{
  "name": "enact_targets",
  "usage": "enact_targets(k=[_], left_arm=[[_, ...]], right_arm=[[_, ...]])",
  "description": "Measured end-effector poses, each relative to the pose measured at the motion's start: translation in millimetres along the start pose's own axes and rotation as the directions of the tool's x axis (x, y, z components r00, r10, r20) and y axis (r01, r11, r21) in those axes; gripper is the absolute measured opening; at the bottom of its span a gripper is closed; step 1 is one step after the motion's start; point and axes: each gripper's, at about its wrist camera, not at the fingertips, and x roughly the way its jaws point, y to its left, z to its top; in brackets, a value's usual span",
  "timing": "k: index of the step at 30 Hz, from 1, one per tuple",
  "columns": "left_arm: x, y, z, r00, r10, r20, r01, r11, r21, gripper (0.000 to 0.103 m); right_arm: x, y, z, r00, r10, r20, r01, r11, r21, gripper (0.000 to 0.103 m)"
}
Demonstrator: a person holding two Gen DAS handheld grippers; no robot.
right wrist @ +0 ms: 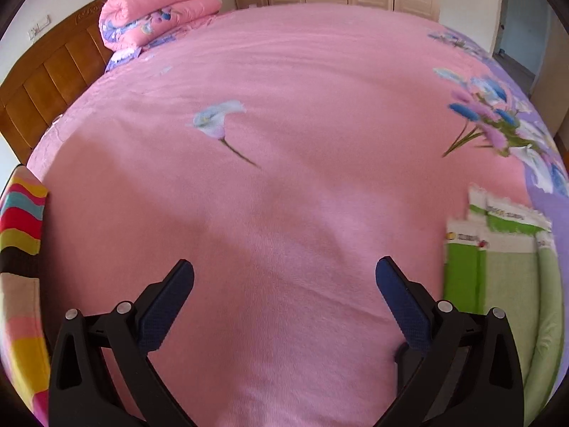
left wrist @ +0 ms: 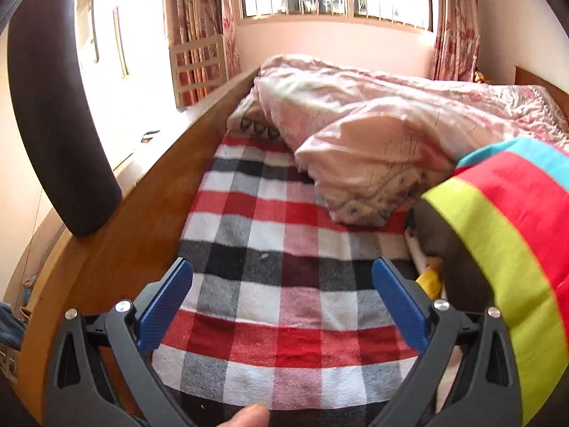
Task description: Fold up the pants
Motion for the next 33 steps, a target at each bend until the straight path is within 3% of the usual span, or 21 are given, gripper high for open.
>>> enact_targets(k=[2,3,5,7,8,9,11,12,15,16,18,21,22,24,29,31,33], left_arm=[[-67.1,-14.2,24.4,0.981,-0.122,0.148,0.117,0.992,0.043,0.102],[-105.0,-22.8,32.1,0.955,-0.203,0.217,0.19,0.978,0.08,0.102],[-181.5,-39.9,35.3,0.872,-0.373,0.317,0.333,0.927,0.175,0.102],[-252.8,-58.8,22.5,0.774,-0.542,0.328,0.472,0.839,0.272,0.102],[-283.4,-69.9,13.4,0.721,-0.631,0.286,0.547,0.772,0.324,0.102],[-312.0,-84.7,2.2,0.672,-0.712,0.203,0.618,0.69,0.378,0.102],[-361.1,-107.3,-24.9,0.552,-0.834,-0.019,0.756,0.49,0.435,0.102],[-385.4,-119.7,-45.0,0.498,-0.86,-0.115,0.794,0.399,0.458,0.102],[-447.4,-129.5,-99.2,0.392,-0.877,-0.277,0.823,0.2,0.531,0.102],[-464.7,-127.9,-115.9,0.369,-0.881,-0.295,0.812,0.152,0.563,0.102],[-484.8,-120.0,-141.9,0.35,-0.886,-0.304,0.787,0.102,0.609,0.102],[-497.0,-105.6,-173.0,0.312,-0.883,-0.352,0.786,0.032,0.617,0.102],[-498.9,-103.7,-178.5,0.308,-0.88,-0.361,0.781,0.017,0.625,0.102],[-501.3,-99.0,-182.4,0.314,-0.883,-0.349,0.764,0.017,0.645,0.102],[-503.9,-87.2,-172.1,0.279,-0.907,-0.315,0.779,0.022,0.626,0.102],[-501.1,-87.1,-168.9,0.264,-0.907,-0.328,0.791,0.008,0.612,0.102],[-498.1,-87.8,-166.4,0.261,-0.903,-0.343,0.799,0.002,0.601,0.102]], right_arm=[[-65.7,11.8,-8.6,0.989,-0.011,0.148,0.017,0.999,-0.038,0.099],[-103.3,23.4,-16.8,0.973,0.029,0.23,-0.01,0.997,-0.083,0.099],[-176.6,51.8,-41.6,0.914,0.159,0.373,-0.087,0.975,-0.204,0.099],[-235.4,81.4,-73.1,0.835,0.316,0.45,-0.185,0.932,-0.312,0.099],[-255.4,95.9,-88.5,0.809,0.399,0.433,-0.259,0.902,-0.346,0.099],[-269.4,112.7,-103.2,0.801,0.462,0.381,-0.324,0.869,-0.373,0.099],[-289.5,152.0,-130.9,0.803,0.542,0.246,-0.415,0.806,-0.422,0.099],[-301.5,168.0,-146.6,0.786,0.582,0.209,-0.458,0.775,-0.435,0.099],[-337.3,200.1,-193.2,0.744,0.656,0.128,-0.524,0.692,-0.496,0.099],[-348.2,205.5,-206.0,0.732,0.669,0.131,-0.53,0.679,-0.508,0.099],[-363.7,213.3,-223.8,0.714,0.691,0.115,-0.534,0.643,-0.548,0.099],[-377.8,210.3,-245.2,0.72,0.678,0.151,-0.48,0.643,-0.596,0.099],[-379.7,208.9,-249.7,0.722,0.676,0.147,-0.472,0.636,-0.611,0.099],[-379.5,207.3,-253.4,0.728,0.67,0.142,-0.461,0.633,-0.622,0.099],[-375.2,209.5,-256.6,0.726,0.678,0.112,-0.476,0.614,-0.63,0.099],[-374.3,212.1,-258.9,0.726,0.68,0.104,-0.476,0.606,-0.638,0.099],[-375.1,214.5,-262.2,0.724,0.682,0.1,-0.476,0.6,-0.644,0.099]])
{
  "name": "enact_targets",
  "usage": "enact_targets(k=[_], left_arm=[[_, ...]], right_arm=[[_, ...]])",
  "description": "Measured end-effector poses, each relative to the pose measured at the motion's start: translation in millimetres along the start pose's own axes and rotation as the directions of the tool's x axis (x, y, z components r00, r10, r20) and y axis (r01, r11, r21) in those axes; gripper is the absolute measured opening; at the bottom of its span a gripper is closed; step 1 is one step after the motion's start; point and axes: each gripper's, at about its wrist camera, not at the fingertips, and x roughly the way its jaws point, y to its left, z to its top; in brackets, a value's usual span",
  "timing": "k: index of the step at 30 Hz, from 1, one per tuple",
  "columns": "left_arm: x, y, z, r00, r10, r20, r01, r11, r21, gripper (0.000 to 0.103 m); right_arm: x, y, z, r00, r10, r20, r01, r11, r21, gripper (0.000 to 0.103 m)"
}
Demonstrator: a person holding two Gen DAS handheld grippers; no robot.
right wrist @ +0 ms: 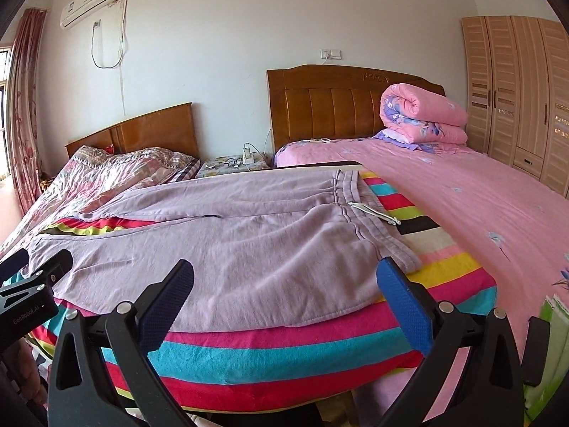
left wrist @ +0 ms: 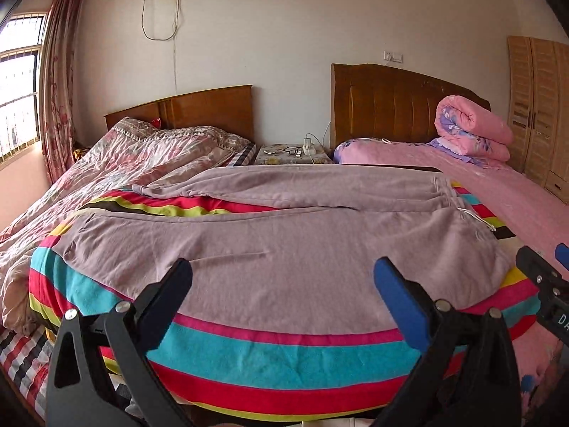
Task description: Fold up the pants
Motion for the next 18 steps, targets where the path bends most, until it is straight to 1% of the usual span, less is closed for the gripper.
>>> enact_targets(k=[6,18], left_arm=[[1.4,5.1,-0.6,1.0,-0.003,-0.018,0.003,1.0,-0.018,0.102],[1.3,2.7,-2.1,1.0,-0.002,-0.02,0.002,1.0,-0.002,0.102]], right_arm=[[0.4,4.1,-0.4,1.0,0.006,-0.002,-0.006,1.0,-0.015,0.099],[2.0,4.0,-1.5,1.0,0.007,-0.014,-0.007,1.0,-0.005,0.099]])
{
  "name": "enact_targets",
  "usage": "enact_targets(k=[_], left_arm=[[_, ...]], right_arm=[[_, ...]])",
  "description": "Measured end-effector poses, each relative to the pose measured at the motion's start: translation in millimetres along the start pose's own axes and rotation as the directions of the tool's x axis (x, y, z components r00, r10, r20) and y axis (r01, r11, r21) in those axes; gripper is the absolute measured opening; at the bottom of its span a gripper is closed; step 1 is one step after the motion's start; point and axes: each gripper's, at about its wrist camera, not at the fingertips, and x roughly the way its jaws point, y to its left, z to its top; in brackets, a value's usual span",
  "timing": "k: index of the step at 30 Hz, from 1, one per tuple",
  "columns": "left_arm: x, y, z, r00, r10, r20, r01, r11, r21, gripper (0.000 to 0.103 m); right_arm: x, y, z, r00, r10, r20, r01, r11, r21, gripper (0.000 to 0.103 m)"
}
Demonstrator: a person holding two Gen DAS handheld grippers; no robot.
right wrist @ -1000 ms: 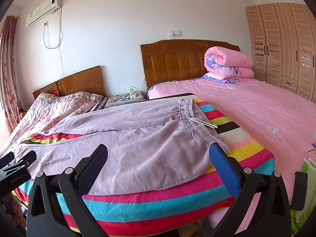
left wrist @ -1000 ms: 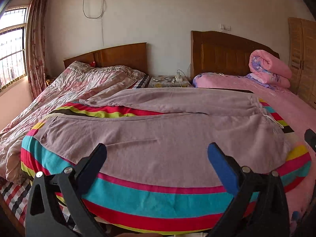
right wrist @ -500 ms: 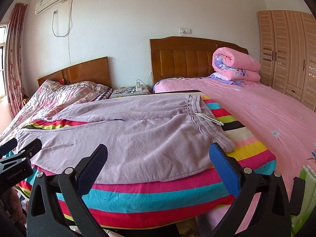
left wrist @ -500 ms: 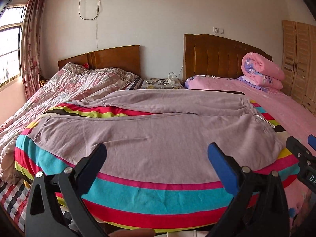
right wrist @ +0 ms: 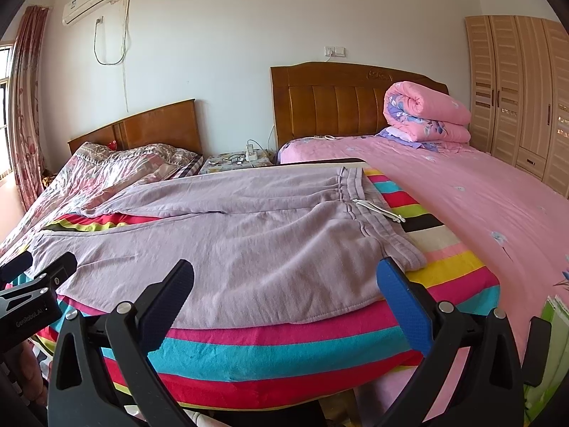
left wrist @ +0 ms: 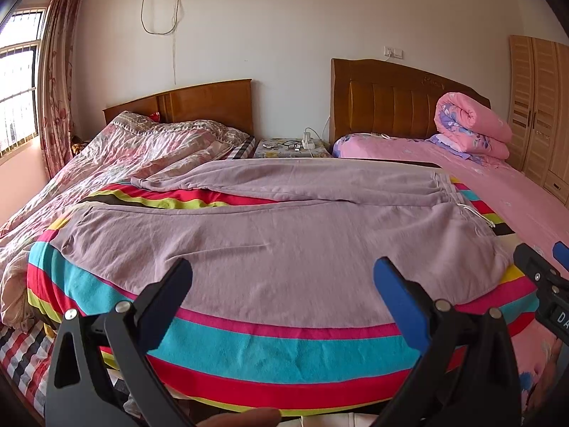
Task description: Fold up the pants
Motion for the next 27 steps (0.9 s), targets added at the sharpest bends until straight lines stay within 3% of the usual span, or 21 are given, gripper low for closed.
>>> enact_targets(k=[27], left_arm=[[3.0,5.0,-1.4,1.0,-0.008,-0.022,0.008,1.0,-0.007,0.102]], right_arm=[[4.0,0.4,-4.0,1.0,0.002,-0.023,-0.002,1.0,0.008,0.099]])
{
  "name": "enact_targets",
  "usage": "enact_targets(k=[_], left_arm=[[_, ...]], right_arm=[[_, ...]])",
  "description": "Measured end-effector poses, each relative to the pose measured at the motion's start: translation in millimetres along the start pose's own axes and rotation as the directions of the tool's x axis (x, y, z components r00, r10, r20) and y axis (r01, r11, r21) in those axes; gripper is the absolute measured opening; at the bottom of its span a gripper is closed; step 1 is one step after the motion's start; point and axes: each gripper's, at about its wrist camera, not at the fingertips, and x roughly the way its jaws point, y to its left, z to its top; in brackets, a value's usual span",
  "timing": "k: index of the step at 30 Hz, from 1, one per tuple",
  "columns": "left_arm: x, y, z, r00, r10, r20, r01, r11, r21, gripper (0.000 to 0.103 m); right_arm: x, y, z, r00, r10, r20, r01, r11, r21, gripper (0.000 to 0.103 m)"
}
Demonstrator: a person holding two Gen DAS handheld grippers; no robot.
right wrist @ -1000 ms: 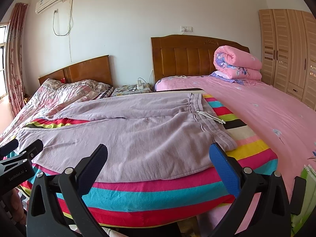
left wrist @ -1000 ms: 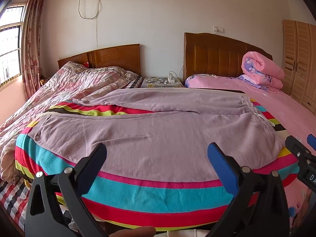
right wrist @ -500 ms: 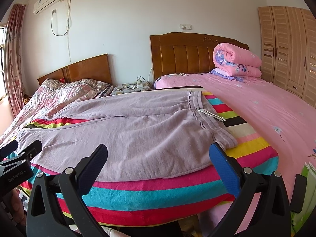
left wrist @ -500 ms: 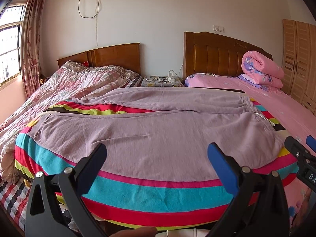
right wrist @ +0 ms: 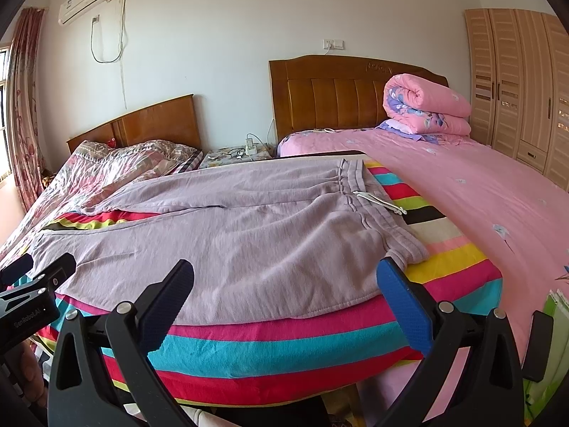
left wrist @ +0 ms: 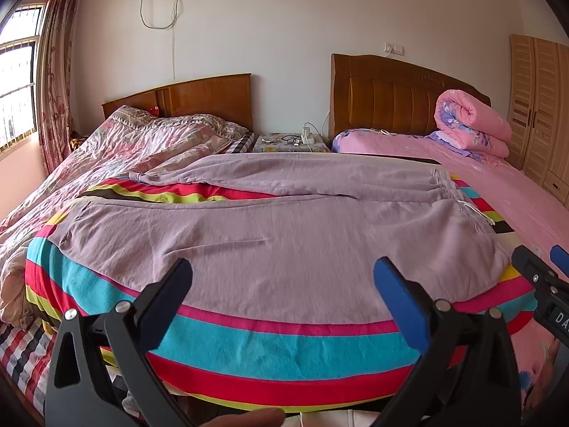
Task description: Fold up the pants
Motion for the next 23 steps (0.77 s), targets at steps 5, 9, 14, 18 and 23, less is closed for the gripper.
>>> enact_targets(k=[5,9,14,18,23], left_arm=[[0.7,0.9,-1.2,1.0,0.0,-0.004,0.0,1.0,0.0,0.102],[1.8,1.9,-2.5,1.0,0.007,-0.007,-0.007,1.0,-0.004,0.102],[3.8,4.1,-4.5,1.0,0.018,-0.014,-0.018,1.0,-0.013,0.102],[3.9,4.1,-4.3,1.0,0.013,-0.016,-0.013,1.0,-0.012,0.102],[4.2,2.7,-4.4,1.0,0.01,-0.018,-0.01,1.0,-0.006,0.102]], right_arm=[[0.2,0.0,-0.4,1.0,0.001,-0.002,-0.001,1.0,0.002,0.099],[0.8,0.1,-1.4,1.0,0.002,-0.007,-0.002,1.0,0.001,0.099],[2.2,-0.2,-2.8,1.0,0.004,-0.012,-0.004,1.0,0.004,0.099],[2.3,-0.2,-2.7,1.0,0.004,-0.014,-0.004,1.0,0.004,0.099],[2.2,1.2,-3.3,1.0,0.006,-0.016,-0.006,1.0,0.005,0.099]])
